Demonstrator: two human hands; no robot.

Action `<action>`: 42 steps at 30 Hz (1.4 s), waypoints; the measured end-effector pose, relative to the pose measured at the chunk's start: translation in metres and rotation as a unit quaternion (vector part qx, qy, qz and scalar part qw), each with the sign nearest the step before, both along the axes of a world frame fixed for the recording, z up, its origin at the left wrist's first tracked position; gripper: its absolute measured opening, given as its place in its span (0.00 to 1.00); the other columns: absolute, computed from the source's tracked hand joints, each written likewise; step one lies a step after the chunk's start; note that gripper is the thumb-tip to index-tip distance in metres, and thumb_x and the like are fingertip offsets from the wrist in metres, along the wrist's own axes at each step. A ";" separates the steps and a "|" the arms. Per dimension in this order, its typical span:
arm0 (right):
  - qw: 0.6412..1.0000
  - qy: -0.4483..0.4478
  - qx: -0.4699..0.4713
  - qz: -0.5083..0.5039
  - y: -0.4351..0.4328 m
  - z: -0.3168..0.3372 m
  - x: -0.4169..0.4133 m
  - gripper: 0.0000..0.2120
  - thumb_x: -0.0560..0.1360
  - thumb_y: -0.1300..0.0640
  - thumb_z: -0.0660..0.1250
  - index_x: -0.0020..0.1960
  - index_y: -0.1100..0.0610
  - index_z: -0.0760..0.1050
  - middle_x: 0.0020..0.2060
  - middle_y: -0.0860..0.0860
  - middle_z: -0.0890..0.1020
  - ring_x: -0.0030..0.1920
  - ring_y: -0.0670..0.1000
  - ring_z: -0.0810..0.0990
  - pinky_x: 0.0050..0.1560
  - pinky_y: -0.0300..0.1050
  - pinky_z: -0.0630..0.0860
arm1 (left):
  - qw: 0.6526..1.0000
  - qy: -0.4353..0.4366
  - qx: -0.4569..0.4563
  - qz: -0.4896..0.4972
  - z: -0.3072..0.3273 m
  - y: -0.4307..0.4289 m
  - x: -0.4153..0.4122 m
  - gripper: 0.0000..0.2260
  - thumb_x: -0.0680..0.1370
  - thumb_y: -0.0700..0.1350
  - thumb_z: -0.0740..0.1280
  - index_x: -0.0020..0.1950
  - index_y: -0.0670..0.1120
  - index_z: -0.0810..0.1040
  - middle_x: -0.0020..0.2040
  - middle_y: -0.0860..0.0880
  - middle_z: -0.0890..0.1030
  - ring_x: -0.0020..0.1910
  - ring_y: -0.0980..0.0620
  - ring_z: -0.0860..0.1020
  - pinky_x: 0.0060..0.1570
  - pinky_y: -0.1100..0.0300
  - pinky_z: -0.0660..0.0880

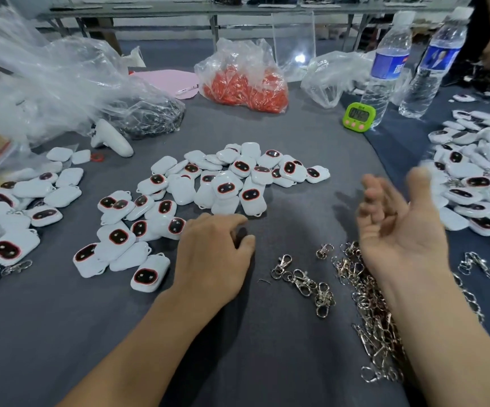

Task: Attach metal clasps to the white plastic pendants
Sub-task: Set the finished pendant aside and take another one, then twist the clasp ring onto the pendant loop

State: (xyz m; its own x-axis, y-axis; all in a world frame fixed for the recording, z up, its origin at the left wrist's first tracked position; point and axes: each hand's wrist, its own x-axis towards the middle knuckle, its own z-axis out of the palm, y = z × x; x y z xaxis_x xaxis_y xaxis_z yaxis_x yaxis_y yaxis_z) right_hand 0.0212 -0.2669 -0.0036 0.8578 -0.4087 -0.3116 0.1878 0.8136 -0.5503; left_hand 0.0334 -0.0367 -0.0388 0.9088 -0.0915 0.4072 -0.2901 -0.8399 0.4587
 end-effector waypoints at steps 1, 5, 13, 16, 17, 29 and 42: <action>0.999 0.029 -0.035 0.015 0.003 -0.004 0.002 0.20 0.75 0.50 0.72 0.62 0.61 0.75 0.48 0.57 0.85 0.31 0.45 0.80 0.32 0.34 0.76 | 1.000 0.003 -0.001 -0.007 0.001 0.000 0.000 0.13 0.75 0.53 0.73 0.59 0.54 0.84 0.36 0.59 0.74 0.43 0.56 0.70 0.51 0.57 0.68; 0.884 0.069 -0.460 0.045 0.035 -0.017 0.012 0.12 0.77 0.64 0.70 0.59 0.55 0.81 0.48 0.52 0.86 0.39 0.45 0.84 0.43 0.40 0.79 | 0.993 0.044 -0.042 -0.097 0.005 -0.002 -0.004 0.12 0.74 0.56 0.72 0.56 0.57 0.85 0.44 0.60 0.81 0.49 0.60 0.75 0.56 0.58 0.72; 0.509 -0.026 -0.814 0.280 0.069 -0.033 0.019 0.25 0.84 0.60 0.55 0.79 0.44 0.66 0.81 0.44 0.60 0.82 0.47 0.53 0.78 0.38 0.48 | 0.964 0.144 -0.021 -0.224 0.010 -0.002 -0.007 0.13 0.65 0.59 0.76 0.47 0.56 0.86 0.44 0.62 0.80 0.49 0.61 0.76 0.49 0.60 0.73; 0.497 0.018 -0.835 0.236 0.067 -0.030 0.011 0.27 0.80 0.61 0.59 0.77 0.46 0.69 0.77 0.47 0.70 0.77 0.50 0.65 0.77 0.47 0.61 | 0.961 0.151 -0.035 -0.228 0.007 -0.002 -0.005 0.08 0.68 0.51 0.77 0.47 0.55 0.88 0.43 0.59 0.82 0.46 0.59 0.77 0.49 0.59 0.73; 0.488 0.045 -0.845 0.213 0.069 -0.029 0.007 0.26 0.78 0.60 0.60 0.74 0.45 0.73 0.72 0.47 0.76 0.72 0.52 0.72 0.70 0.48 0.69 | 0.962 0.148 -0.045 -0.226 0.006 -0.002 -0.005 0.08 0.69 0.49 0.77 0.47 0.55 0.88 0.42 0.58 0.82 0.45 0.60 0.77 0.48 0.61 0.73; 0.464 0.028 -0.855 0.230 0.066 -0.034 0.014 0.26 0.81 0.55 0.63 0.79 0.48 0.65 0.78 0.46 0.64 0.77 0.51 0.62 0.77 0.47 0.59 | 0.998 0.052 -0.017 0.003 0.005 -0.001 -0.004 0.08 0.77 0.60 0.67 0.47 0.60 0.85 0.39 0.58 0.85 0.42 0.54 0.80 0.44 0.53 0.76; 0.576 0.033 -0.803 0.149 0.068 -0.025 0.002 0.17 0.74 0.67 0.66 0.53 0.46 0.80 0.50 0.44 0.76 0.46 0.48 0.75 0.45 0.42 0.67 | 0.966 0.144 -0.211 -0.030 0.007 0.003 0.002 0.14 0.72 0.36 0.75 0.46 0.57 0.87 0.41 0.65 0.85 0.42 0.68 0.82 0.48 0.74 0.76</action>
State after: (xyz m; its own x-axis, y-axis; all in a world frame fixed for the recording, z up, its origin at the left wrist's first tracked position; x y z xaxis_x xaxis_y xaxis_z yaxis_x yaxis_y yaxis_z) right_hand 0.0229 -0.1994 -0.0289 0.9725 -0.0529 0.2270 0.1067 -0.7649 -0.6353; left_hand 0.0352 -0.0338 -0.0317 0.9882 -0.0290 0.1503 -0.1416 -0.5459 0.8258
